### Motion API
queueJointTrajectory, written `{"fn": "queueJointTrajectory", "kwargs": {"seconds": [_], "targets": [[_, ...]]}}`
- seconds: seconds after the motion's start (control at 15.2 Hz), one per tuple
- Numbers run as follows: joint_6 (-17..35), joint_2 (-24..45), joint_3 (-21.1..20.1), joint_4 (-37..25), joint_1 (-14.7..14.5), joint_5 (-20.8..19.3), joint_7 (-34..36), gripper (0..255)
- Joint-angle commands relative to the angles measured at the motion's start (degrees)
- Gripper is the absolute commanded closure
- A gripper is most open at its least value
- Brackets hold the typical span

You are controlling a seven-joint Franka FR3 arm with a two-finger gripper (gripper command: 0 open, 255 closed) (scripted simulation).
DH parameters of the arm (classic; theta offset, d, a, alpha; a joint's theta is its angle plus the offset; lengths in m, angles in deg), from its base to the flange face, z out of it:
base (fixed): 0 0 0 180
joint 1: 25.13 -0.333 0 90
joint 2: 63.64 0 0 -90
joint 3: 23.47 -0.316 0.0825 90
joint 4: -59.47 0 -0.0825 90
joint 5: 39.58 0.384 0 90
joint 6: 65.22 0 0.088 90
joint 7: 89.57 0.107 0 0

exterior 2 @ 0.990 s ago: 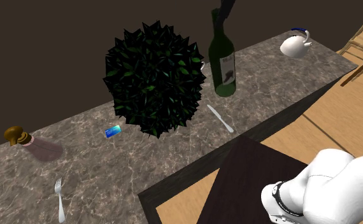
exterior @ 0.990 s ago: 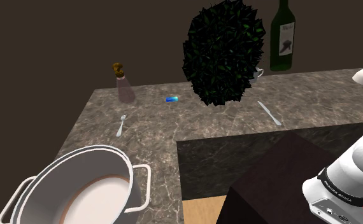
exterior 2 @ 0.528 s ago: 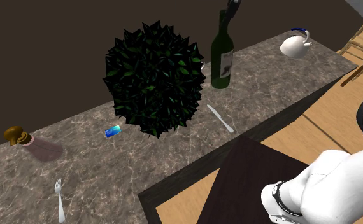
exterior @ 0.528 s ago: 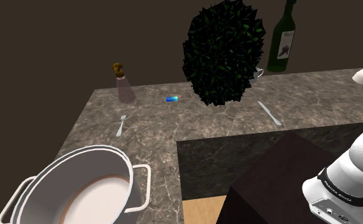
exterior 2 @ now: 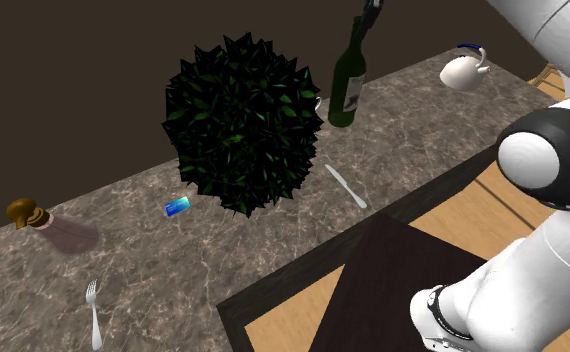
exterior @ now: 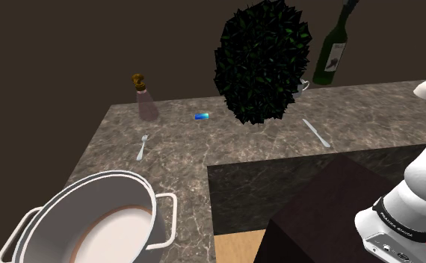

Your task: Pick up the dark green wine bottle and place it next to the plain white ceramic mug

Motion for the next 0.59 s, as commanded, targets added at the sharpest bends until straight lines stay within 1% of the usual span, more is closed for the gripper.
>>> {"fn": "queueJointTrajectory", "kwargs": {"seconds": [0.0, 0.2, 0.33, 0.4, 0.46, 0.53], "targets": [[-0.1, 3.9, 0.8, -3.3, 2.5, 2.4, -2.6, 255], [-0.9, 9.9, 1.2, -9.1, 6.7, 5.7, -5.8, 255], [-2.1, 14.4, 1.2, -14.4, 10.0, 8.1, -7.4, 255], [-2.9, 17.0, 1.0, -17.6, 11.9, 9.3, -8.1, 255], [-5.2, 22.6, 0.5, -25.3, 15.8, 11.7, -8.9, 255], [-3.6, 21.4, 0.4, -22.4, 15.1, 11.0, -9.2, 255]]}}
